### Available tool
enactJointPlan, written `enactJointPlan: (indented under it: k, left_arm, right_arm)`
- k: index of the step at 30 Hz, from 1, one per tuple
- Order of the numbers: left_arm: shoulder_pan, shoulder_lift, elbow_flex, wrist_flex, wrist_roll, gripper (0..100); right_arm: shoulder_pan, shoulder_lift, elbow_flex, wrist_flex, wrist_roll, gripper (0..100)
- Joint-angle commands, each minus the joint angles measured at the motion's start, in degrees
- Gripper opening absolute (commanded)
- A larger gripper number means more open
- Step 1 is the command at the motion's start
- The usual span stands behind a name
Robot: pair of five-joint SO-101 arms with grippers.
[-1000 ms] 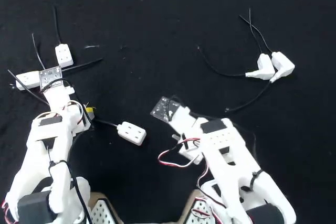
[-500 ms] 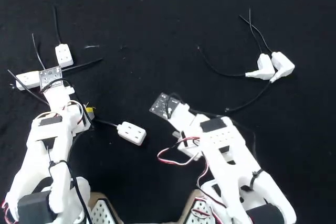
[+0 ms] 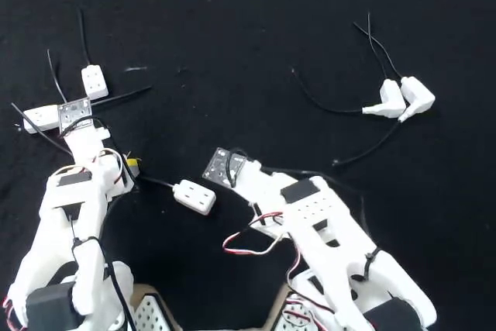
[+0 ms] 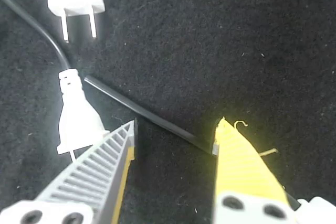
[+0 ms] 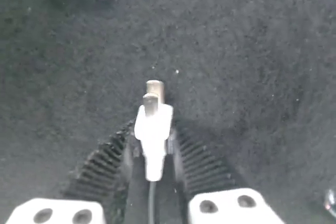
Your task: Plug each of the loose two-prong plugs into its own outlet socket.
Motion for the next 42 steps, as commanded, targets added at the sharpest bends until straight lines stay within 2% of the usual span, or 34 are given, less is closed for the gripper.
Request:
enactJointPlan:
  k: [1,9,14,20,28,33,36,39,42]
  left_arm:
    - [-0.57,-1.41,-0.13,-0.62,0.09,25]
    - [-0.66,-1.41,-0.13,-0.62,0.09,25]
    - [-0.57,-1.41,-0.13,-0.62,0.09,25]
    - [-0.57,-1.41,-0.13,-0.62,0.09,25]
    - [-0.66,-1.41,-0.13,-0.62,0.09,25]
    - [-0.75,-1.49,-0.13,-0.53,0.09,25]
    - [-0.92,-1.67,-1.1,2.9,0.09,25]
    - [-0.92,-3.87,-4.18,10.2,0.09,25]
    - [-1.63,-8.97,-1.98,11.25,0.09,25]
  right_arm:
    - [-0.35,-0.04,-0.04,-0.7,0.0,1.1]
    - [5.8,0.31,-0.13,-1.05,0.0,1.9]
    - [6.51,0.31,0.04,-0.53,0.0,2.5]
    - [6.51,-0.04,0.04,2.29,0.0,17.3]
    - [6.59,-0.13,0.04,1.93,0.18,0.6]
    - [6.07,-1.63,-2.77,3.6,-0.26,1.1]
    - [2.37,-6.37,-7.52,6.77,-5.98,1.0]
    - [-7.12,-10.86,-10.33,6.15,-12.84,1.0]
    - [-17.41,-11.56,-10.59,-0.88,-16.18,1.0]
